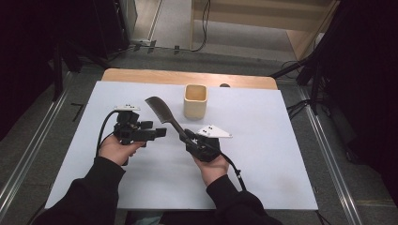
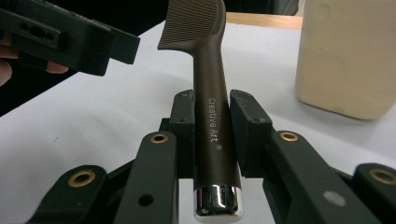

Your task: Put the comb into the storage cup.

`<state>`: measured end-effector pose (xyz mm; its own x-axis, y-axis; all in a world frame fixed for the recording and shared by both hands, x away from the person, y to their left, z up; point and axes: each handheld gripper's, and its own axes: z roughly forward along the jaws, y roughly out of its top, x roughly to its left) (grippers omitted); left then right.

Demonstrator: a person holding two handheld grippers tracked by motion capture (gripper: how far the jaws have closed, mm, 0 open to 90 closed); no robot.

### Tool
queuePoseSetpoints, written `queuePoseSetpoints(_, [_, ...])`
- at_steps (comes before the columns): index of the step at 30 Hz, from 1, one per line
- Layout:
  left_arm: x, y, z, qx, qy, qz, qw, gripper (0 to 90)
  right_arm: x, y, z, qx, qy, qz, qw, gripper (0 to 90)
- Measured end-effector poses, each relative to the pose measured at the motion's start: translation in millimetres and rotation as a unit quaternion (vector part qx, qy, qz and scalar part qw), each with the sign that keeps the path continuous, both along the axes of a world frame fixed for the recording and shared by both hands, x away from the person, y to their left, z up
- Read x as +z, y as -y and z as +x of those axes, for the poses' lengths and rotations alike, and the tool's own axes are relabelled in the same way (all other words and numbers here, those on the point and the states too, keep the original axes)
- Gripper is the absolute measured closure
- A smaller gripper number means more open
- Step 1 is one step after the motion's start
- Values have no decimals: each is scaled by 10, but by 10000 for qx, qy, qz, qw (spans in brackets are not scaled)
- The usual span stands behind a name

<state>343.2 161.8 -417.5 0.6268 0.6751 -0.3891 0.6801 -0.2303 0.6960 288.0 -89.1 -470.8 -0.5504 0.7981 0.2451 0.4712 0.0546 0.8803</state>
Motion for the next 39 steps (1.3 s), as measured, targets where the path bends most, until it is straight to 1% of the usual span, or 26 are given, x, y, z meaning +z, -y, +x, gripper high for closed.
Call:
queuePoseSetpoints(4, [2, 17, 17, 40, -71, -70, 9999, 251, -1, -18, 2, -26, 29, -8, 10000, 703])
queuePoseSetpoints(7, [4, 32, 28, 58, -89, -134, 9999, 252, -4, -35, 9, -40, 41, 9, 10000, 703])
queuePoseSetpoints(8, [10, 39, 28, 81, -104, -116, 9998, 252, -6, -43, 12, -52, 43, 17, 10000, 703])
queuePoseSetpoints(11, [9, 55, 46, 145, -90, -165, 9997, 252, -9, -73, 19, -79, 55, 12, 10000, 703])
queuePoseSetpoints(17, [-11, 66, 90, 278, -173, -171, 9993, 252, 0, -127, 37, -110, 79, 49, 9999, 703])
queuePoseSetpoints(21, [-20, 79, 99, 317, -206, -173, 9991, 261, -2, -164, 37, -118, 97, 62, 9999, 703])
queuePoseSetpoints(23, [-30, 88, 101, 339, -188, -183, 9991, 261, -2, -177, 41, -129, 105, 77, 9998, 703])
queuePoseSetpoints(28, [-44, 102, 122, 476, -228, -312, 9981, 261, 8, -211, 38, -154, 120, 125, 9997, 703])
queuePoseSetpoints(31, [-52, 113, 141, 536, -279, -462, 9971, 261, 9, -224, 44, -183, 159, 124, 9996, 702])
queuePoseSetpoints(32, [-51, 125, 143, 598, -292, -445, 9968, 267, 9, -230, 43, -196, 168, 133, 9996, 703])
queuePoseSetpoints(36, [-54, 165, 138, 648, -219, -442, 9967, 270, 8, -251, 34, -228, 172, 172, 9994, 703])
queuePoseSetpoints(39, [-58, 186, 148, 729, -185, -477, 9960, 270, 5, -264, 31, -236, 185, 176, 9994, 703])
